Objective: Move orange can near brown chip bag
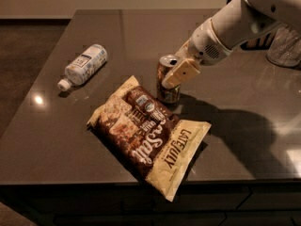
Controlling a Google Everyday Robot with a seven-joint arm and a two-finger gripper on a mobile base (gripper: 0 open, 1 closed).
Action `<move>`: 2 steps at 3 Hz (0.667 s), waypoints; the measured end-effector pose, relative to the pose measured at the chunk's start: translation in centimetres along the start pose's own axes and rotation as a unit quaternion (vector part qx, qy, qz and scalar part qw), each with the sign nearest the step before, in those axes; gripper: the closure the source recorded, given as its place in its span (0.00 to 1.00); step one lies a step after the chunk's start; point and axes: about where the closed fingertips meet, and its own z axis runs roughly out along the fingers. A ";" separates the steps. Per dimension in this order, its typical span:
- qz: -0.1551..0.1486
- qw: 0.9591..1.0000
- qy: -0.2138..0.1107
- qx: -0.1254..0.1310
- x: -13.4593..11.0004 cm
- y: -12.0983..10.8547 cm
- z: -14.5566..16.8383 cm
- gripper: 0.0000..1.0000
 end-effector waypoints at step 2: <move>-0.001 1.000 0.000 -0.001 -0.1 0.1 0.1 0.00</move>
Offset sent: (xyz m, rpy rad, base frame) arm -0.0002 0.0011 -0.0004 -0.0002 0.0008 0.0021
